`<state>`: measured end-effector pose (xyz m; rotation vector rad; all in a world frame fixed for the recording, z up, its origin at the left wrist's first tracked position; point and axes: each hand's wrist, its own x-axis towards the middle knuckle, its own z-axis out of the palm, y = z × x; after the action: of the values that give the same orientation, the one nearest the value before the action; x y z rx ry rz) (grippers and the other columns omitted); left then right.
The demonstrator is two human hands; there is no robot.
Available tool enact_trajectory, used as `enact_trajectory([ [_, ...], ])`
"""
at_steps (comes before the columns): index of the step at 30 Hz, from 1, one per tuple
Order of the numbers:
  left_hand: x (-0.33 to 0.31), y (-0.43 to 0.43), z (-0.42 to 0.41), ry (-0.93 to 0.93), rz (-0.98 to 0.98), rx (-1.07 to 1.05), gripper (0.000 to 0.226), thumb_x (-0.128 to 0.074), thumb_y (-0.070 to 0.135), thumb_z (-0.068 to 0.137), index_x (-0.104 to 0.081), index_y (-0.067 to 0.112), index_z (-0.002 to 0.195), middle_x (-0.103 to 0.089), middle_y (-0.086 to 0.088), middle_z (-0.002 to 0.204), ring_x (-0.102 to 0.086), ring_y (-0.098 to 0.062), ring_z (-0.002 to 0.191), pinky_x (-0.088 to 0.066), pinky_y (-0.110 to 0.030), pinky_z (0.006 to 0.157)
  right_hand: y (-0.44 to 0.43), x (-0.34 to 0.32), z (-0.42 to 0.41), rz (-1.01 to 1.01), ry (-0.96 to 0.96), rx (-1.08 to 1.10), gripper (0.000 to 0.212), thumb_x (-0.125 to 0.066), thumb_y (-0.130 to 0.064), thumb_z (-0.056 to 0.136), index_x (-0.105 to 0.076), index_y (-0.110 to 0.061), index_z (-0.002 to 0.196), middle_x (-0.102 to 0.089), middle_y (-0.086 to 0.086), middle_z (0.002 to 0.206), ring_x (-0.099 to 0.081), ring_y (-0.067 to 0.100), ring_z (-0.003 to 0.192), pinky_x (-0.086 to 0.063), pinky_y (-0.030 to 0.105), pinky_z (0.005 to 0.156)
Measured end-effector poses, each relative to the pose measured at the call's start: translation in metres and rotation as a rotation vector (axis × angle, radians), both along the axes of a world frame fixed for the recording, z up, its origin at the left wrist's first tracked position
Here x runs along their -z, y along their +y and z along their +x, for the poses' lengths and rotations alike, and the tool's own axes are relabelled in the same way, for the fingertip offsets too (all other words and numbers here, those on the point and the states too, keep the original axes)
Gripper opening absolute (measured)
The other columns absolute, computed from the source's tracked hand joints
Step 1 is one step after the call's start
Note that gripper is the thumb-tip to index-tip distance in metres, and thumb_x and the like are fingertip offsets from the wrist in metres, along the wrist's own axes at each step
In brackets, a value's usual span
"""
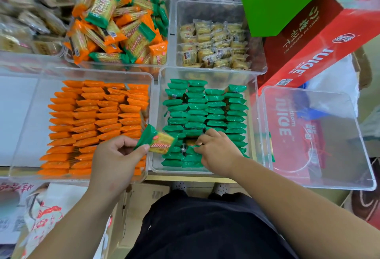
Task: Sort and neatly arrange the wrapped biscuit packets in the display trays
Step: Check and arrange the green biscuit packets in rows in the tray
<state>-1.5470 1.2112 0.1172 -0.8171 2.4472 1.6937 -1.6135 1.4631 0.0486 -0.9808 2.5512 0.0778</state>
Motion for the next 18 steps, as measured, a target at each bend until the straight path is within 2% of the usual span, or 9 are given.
enact_trajectory([
  [1, -0.002, 0.002, 0.002, -0.011, 0.037, -0.013, 0.012, -0.079, 0.012, 0.084, -0.073, 0.018, 0.076, -0.07, -0.007, 0.071, -0.063, -0.014, 0.061, -0.052, -0.028, 0.055, 0.001, -0.004, 0.002, -0.04, -0.011, 0.032, 0.037, -0.05, -0.028, 0.094, -0.067, -0.028, 0.127, -0.059, -0.003, 0.129, -0.044, 0.026, 0.117, -0.041, 0.042, 0.098],
  [3, -0.005, 0.007, 0.004, -0.042, 0.139, -0.053, 0.01, -0.077, 0.009, 0.085, -0.072, 0.014, 0.079, -0.073, -0.004, 0.072, -0.066, -0.01, 0.064, -0.052, -0.031, 0.063, 0.001, -0.016, 0.006, -0.211, -0.058, 0.198, 0.037, -0.054, -0.024, 0.095, -0.067, -0.025, 0.129, -0.063, -0.004, 0.127, -0.047, 0.024, 0.117, -0.04, 0.041, 0.104],
  [5, -0.008, 0.014, 0.006, -0.069, 0.293, -0.102, 0.007, -0.073, 0.003, 0.086, -0.07, 0.008, 0.084, -0.076, -0.006, 0.076, -0.071, -0.02, 0.074, -0.055, -0.036, 0.072, 0.0, -0.04, 0.011, -0.456, -0.223, 0.504, 0.034, -0.057, -0.023, 0.097, -0.068, -0.023, 0.128, -0.068, -0.006, 0.121, -0.054, 0.016, 0.114, -0.043, 0.035, 0.103],
  [8, -0.017, 0.026, 0.006, -0.085, 0.486, -0.133, 0.008, -0.07, -0.002, 0.086, -0.065, 0.004, 0.085, -0.075, -0.015, 0.082, -0.074, -0.026, 0.077, -0.058, -0.033, 0.07, 0.001, -0.077, 0.024, -0.805, -0.57, 0.854, 0.024, -0.062, -0.02, 0.097, -0.072, -0.024, 0.119, -0.076, -0.006, 0.099, -0.068, 0.009, 0.094, -0.054, 0.029, 0.084],
  [10, -0.026, 0.035, 0.004, -0.079, 0.553, -0.129, 0.011, -0.069, -0.004, 0.086, -0.063, 0.005, 0.086, -0.075, -0.016, 0.084, -0.074, -0.026, 0.076, -0.059, -0.031, 0.068, 0.005, -0.095, 0.032, -0.987, -0.59, 0.941, 0.02, -0.067, -0.012, 0.095, -0.074, -0.018, 0.113, -0.077, 0.002, 0.091, -0.07, 0.012, 0.082, -0.056, 0.026, 0.07],
  [13, -0.038, 0.042, 0.001, -0.046, 0.593, -0.059, 0.007, -0.066, -0.001, 0.088, -0.062, 0.005, 0.09, -0.075, -0.017, 0.089, -0.074, -0.028, 0.077, -0.058, -0.035, 0.071, 0.012, -0.113, 0.038, -1.22, -0.632, 1.093, 0.013, -0.07, -0.002, 0.089, -0.073, -0.008, 0.101, -0.075, 0.007, 0.08, -0.068, 0.013, 0.071, -0.055, 0.023, 0.064],
  [14, -0.042, 0.043, -0.001, -0.043, 0.608, -0.03, 0.002, -0.065, 0.004, 0.09, -0.063, 0.004, 0.091, -0.075, -0.018, 0.092, -0.073, -0.028, 0.077, -0.057, -0.036, 0.072, 0.014, -0.117, 0.039, -1.256, -0.633, 1.121, 0.01, -0.071, -0.002, 0.087, -0.071, -0.005, 0.097, -0.073, 0.008, 0.077, -0.067, 0.013, 0.068, -0.054, 0.023, 0.063],
  [16, -0.051, 0.045, -0.001, -0.026, 0.622, 0.014, 0.012, -0.066, 0.017, 0.086, -0.066, 0.005, 0.087, -0.074, -0.018, 0.096, -0.071, -0.026, 0.077, -0.054, -0.039, 0.074, 0.021, -0.121, 0.04, -1.295, -0.618, 1.144, 0.008, -0.073, -0.003, 0.086, -0.068, -0.002, 0.093, -0.069, 0.009, 0.074, -0.063, 0.013, 0.066, -0.052, 0.025, 0.062],
  [18, -0.06, 0.045, -0.001, 0.005, 0.549, 0.081, 0.014, -0.07, 0.027, 0.078, -0.071, 0.013, 0.077, -0.071, -0.016, 0.087, -0.065, -0.017, 0.072, -0.05, -0.037, 0.072, 0.026, -0.122, 0.04, -1.327, -0.646, 1.163, 0.008, -0.073, -0.006, 0.084, -0.067, -0.004, 0.089, -0.068, 0.009, 0.075, -0.061, 0.014, 0.065, -0.051, 0.025, 0.062],
])
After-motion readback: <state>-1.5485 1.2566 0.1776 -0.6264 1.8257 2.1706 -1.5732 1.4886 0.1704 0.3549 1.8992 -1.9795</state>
